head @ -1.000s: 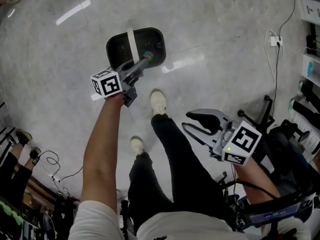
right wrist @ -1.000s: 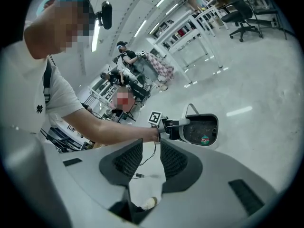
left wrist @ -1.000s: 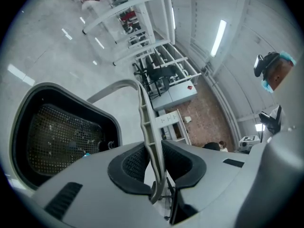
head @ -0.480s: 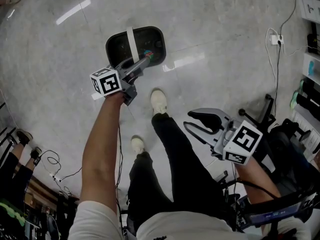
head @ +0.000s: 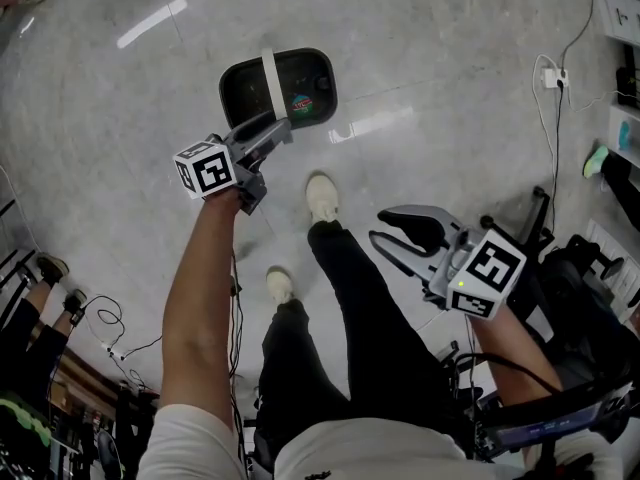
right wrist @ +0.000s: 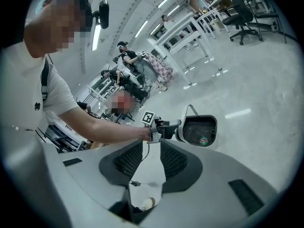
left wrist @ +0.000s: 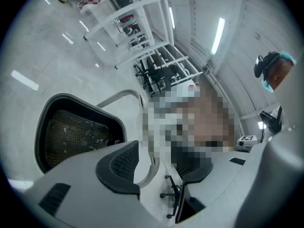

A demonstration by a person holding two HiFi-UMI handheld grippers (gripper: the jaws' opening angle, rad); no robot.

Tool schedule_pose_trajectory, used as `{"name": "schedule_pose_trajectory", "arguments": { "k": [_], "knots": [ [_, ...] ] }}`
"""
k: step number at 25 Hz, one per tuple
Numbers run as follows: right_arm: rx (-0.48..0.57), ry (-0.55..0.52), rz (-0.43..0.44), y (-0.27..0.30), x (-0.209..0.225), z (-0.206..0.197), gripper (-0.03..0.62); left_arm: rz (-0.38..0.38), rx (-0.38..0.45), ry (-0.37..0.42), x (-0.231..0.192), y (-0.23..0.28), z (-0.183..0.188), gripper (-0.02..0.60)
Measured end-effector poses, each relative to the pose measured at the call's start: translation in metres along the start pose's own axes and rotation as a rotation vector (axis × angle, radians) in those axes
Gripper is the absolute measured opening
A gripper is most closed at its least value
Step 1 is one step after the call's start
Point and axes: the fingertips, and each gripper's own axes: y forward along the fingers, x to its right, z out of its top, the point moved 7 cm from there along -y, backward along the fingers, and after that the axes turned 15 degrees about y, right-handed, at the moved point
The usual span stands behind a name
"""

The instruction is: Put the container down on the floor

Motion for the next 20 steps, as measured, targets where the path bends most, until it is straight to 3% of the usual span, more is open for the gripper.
{"name": "schedule_pose_trajectory", "arguments": {
  "k": [12,17,20],
  "knots": [
    [0.086,-0.061,-0.027,0.002,-0.055,-0.013,0.091,0.082,0.055,-0.011,0.049,-0.104,-0.006,0.215],
    [0.153,-0.09,-0.039,-0.01,-0.099,-0.021,0.05,0.048,0.09,0.009,0.121,-0.155,-0.003,0.195],
    [0.171,-0.119,-0.038,-0.019,-0.134,-0.032,0.035,0.022,0.083,0.037,0.178,-0.184,-0.001,0.107]
  ]
}}
